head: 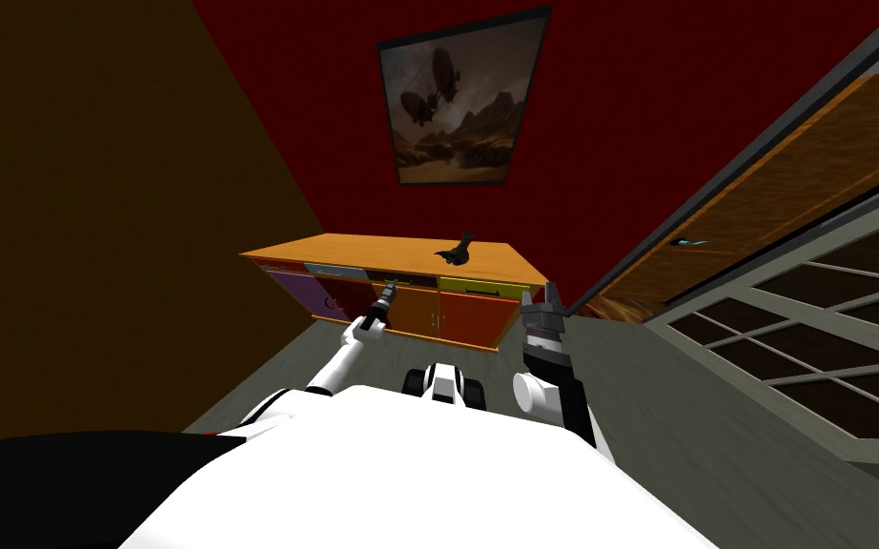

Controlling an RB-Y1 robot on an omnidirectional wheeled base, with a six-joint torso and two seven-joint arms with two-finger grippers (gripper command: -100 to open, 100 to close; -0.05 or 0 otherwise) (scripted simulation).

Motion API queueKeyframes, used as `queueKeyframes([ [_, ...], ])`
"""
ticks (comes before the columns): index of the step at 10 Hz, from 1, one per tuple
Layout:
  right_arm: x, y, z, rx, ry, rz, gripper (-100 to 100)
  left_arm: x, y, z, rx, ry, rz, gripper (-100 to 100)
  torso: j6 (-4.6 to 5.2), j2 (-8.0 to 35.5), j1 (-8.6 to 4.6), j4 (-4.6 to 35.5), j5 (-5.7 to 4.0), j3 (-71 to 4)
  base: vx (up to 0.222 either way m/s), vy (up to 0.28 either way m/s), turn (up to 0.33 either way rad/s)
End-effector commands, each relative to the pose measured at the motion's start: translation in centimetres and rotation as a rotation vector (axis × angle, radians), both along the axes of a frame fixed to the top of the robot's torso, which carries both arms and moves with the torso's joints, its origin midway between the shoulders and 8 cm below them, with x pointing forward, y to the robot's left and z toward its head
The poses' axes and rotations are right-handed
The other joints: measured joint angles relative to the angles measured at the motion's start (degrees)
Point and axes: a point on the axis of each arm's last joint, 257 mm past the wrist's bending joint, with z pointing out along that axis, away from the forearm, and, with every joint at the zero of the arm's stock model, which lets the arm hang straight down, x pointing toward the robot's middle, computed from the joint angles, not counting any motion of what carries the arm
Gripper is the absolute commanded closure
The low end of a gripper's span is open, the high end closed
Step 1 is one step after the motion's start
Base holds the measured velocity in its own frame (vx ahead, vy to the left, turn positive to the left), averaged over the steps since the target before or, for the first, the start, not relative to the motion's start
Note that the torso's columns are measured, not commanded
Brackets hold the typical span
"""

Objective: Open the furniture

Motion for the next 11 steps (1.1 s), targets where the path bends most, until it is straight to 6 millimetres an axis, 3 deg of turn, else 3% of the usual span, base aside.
queueKeyframes([
  [1,0.0,0.0,0.0,0.000,0.000,0.000,0,-0.1,-0.1,0.2,0.000,0.000,-0.007,100,0.03,0.24,-0.06,0.14,-0.06,0.13,-0.191,0.019,0.036],
  [4,0.0,0.0,0.0,0.000,0.000,0.000,0,-0.1,-0.1,0.4,0.000,0.001,-0.011,100,0.01,-0.12,-0.09,-0.02,-0.03,-0.07,-0.164,-0.001,0.016],
  [5,0.0,0.0,0.0,0.000,0.000,0.000,0,-0.3,-0.2,-0.1,0.000,0.003,-0.007,-100,0.02,-0.57,-0.05,-0.14,-0.02,-0.33,0.055,0.004,-0.020],
  [9,0.0,0.0,0.0,0.000,0.000,0.000,0,-0.7,-0.2,-1.0,0.000,0.004,0.000,-100,0.01,-0.27,-0.02,-0.08,0.00,-0.17,0.160,-0.002,-0.013],
  [11,0.0,0.0,0.0,0.000,0.000,0.000,0,0.1,0.2,0.0,-0.002,0.004,0.005,-100,0.00,0.15,-0.06,0.04,-0.03,0.08,0.082,-0.011,-0.022],
])
